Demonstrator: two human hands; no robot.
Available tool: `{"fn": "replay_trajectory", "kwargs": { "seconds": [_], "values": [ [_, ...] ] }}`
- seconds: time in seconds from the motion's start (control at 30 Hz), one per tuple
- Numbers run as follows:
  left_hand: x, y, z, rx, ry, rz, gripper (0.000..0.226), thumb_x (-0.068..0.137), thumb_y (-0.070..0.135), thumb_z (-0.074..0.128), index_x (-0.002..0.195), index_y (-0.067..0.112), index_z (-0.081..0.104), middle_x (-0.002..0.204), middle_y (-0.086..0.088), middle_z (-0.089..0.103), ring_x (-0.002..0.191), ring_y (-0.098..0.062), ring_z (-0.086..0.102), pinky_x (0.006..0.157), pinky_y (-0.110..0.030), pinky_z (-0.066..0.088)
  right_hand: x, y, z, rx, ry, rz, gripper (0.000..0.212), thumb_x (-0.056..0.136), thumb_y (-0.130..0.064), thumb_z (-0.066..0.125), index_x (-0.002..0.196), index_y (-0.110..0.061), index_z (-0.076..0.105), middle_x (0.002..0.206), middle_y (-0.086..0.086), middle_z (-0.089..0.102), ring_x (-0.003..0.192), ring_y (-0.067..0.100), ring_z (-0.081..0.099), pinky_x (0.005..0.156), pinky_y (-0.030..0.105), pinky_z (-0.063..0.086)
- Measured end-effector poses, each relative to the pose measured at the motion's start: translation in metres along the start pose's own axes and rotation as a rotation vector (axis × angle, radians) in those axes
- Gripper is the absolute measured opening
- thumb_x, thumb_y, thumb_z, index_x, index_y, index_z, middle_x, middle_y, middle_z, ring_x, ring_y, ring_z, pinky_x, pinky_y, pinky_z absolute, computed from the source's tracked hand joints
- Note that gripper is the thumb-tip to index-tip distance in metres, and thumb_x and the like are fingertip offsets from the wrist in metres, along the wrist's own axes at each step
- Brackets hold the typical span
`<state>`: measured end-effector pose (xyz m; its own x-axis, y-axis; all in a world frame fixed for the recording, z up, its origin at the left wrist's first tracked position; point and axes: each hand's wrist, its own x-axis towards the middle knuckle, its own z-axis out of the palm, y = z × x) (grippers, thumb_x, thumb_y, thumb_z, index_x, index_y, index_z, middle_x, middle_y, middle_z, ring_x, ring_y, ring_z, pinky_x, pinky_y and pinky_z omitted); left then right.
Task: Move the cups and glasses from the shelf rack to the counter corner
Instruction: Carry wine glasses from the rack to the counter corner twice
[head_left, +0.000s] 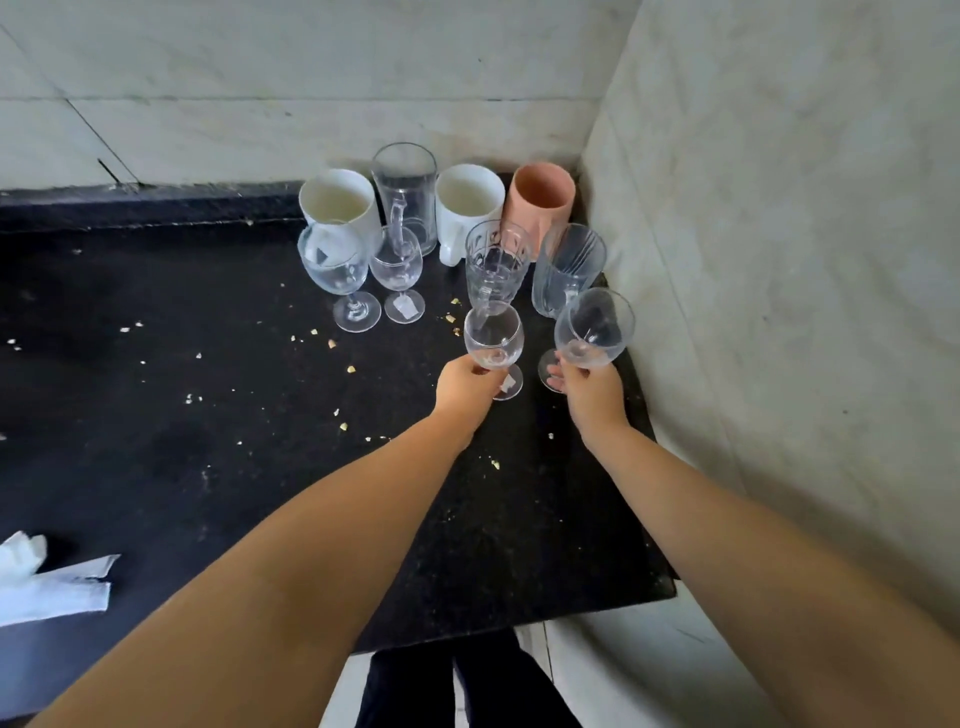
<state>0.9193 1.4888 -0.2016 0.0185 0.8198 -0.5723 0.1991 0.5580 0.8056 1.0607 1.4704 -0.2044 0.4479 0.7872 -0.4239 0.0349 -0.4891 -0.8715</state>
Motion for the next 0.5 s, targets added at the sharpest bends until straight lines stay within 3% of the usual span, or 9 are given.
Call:
{"fn": "replay_trajectory", "kwargs": {
  "seconds": [0.1,0.2,0.27,0.37,0.5],
  "values": [
    [0.007,-0.003,0.010,-0.016,0.028,-0.018,0.009,0.085,0.015,0.062,0.090,0.010,0.067,0.085,-0.006,0.067,0.081,-0.017,0.059,0.075,-0.030,0.047,0.010,0.008,0.002,-0.001,-0.004,-0.003,0.034,0.098,-0.010,0.048,0.132,-0.003,0.052,0.119,0.011,0.061,0.100,0.016,0.062,0.074,0.015,0.056],
    [0.009,-0.006,0.014,0.021,0.051,-0.025,0.016,0.085,0.016,0.062,0.097,0.006,0.068,0.091,-0.008,0.069,0.085,-0.018,0.060,0.075,-0.031,0.047,0.013,0.012,0.001,0.000,-0.012,0.010,0.034,0.099,-0.008,0.046,0.132,-0.002,0.052,0.119,0.013,0.062,0.100,0.017,0.061,0.094,0.035,0.054],
    [0.013,-0.004,0.017,0.040,0.056,-0.005,0.008,0.086,0.013,0.061,0.091,0.013,0.067,0.089,-0.005,0.069,0.086,-0.017,0.060,0.077,-0.031,0.047,0.018,0.014,0.000,-0.016,-0.018,0.012,0.035,0.099,-0.006,0.045,0.133,-0.002,0.051,0.105,0.005,0.064,0.093,0.016,0.062,0.099,0.043,0.051],
    [0.014,-0.003,0.019,0.051,0.040,0.031,0.012,0.088,0.011,0.060,0.093,0.020,0.066,0.078,0.006,0.063,0.084,-0.013,0.059,0.079,-0.029,0.047,0.021,0.017,0.000,-0.034,-0.040,0.029,0.035,0.098,-0.007,0.045,0.133,-0.002,0.051,0.088,-0.010,0.059,0.082,0.008,0.061,0.100,0.048,0.050],
    [0.013,-0.004,0.020,0.065,0.019,0.044,0.017,0.088,0.010,0.058,0.083,0.026,0.062,0.077,0.002,0.063,0.083,-0.016,0.058,0.076,-0.029,0.049,0.018,0.014,-0.002,-0.028,-0.045,0.025,0.034,0.098,-0.008,0.047,0.131,-0.004,0.052,0.092,-0.007,0.060,0.096,0.017,0.063,0.097,0.045,0.053]
  ]
}}
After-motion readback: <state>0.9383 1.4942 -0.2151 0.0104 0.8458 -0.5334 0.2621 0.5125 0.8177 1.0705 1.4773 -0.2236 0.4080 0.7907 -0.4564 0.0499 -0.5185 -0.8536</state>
